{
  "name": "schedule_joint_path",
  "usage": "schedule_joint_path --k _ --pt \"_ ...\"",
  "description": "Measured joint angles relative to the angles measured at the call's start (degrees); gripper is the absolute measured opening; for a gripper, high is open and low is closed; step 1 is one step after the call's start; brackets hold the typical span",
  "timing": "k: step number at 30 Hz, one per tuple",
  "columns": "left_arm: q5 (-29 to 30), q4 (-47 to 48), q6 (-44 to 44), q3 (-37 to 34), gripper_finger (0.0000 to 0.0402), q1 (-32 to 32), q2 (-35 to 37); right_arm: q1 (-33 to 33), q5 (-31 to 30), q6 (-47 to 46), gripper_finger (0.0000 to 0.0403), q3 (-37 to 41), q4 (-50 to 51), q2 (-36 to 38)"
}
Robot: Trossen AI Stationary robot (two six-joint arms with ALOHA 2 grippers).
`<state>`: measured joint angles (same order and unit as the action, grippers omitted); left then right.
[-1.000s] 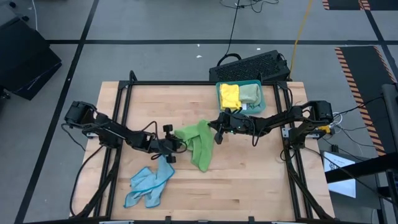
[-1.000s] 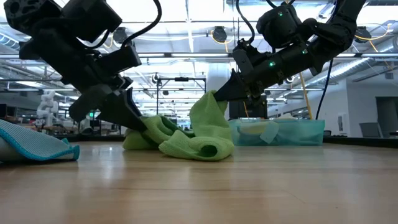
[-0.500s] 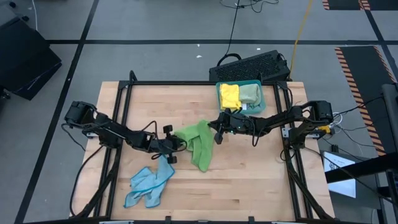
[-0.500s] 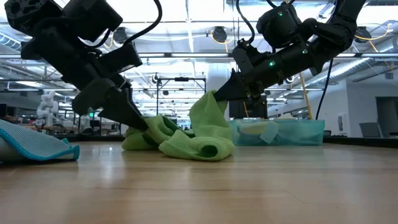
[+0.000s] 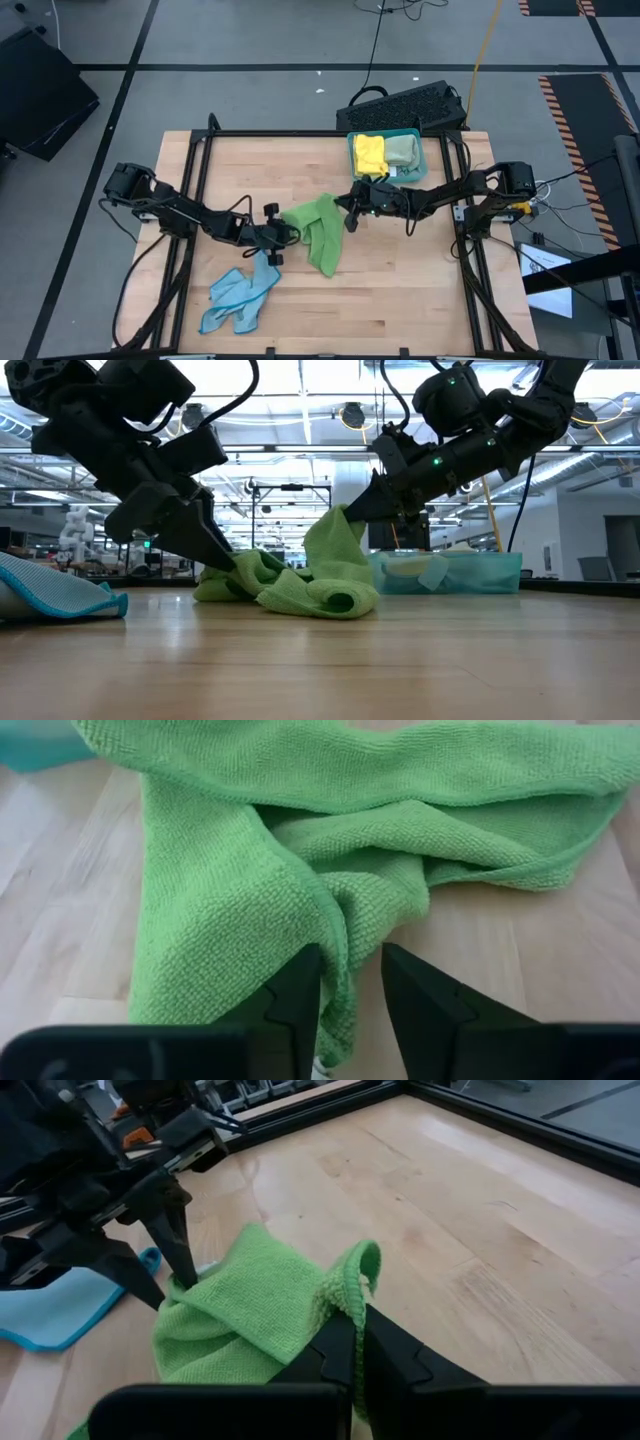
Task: Fold microfiber towels
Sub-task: Fold the green microfiber cloth
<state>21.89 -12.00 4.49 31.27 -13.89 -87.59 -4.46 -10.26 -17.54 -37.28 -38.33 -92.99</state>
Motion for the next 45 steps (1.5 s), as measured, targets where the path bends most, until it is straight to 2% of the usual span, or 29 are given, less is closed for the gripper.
schedule_joint_path --k 8,16,18,23,28,33,40,43,45 --pt "-0.6 0.3 0.8 0.0 0.0077 0.0 1.8 0.2 0.0 -1.5 0.0006 0.0 0.0 0.0" --pt "-1.0 4.8 -0.8 0.0 0.0009 0.0 3.0 0.5 0.0 -1.3 0.0006 0.0 0.0 0.0" --pt "-1.0 5.0 -0.7 0.0 0.0005 0.0 3.0 0.5 0.0 -1.3 0.0006 0.0 0.0 0.0" --pt "-0.8 6.1 -0.2 0.0 0.0004 0.0 3.0 0.5 0.0 -0.7 0.0006 0.0 0.0 0.0" --pt "3.0 7.5 1.8 0.0 0.0014 0.6 3.0 0.5 1.5 -0.6 0.0006 0.0 0.0 0.0" --pt "-0.2 9.1 3.5 0.0 0.0055 1.4 3.0 0.5 1.5 -0.7 0.0006 0.0 0.0 0.0" --pt "0.2 10.6 4.2 0.0 0.0115 2.0 3.0 0.5 1.4 -0.6 0.0006 0.0 -2.0 0.0" --pt "0.8 10.5 3.5 0.0 0.0113 2.0 3.0 0.5 1.4 0.2 0.0006 0.0 -2.2 0.0" --pt "0.8 10.5 2.9 0.0 0.0094 2.2 2.8 0.5 1.4 0.2 0.0006 0.0 -2.1 0.0"
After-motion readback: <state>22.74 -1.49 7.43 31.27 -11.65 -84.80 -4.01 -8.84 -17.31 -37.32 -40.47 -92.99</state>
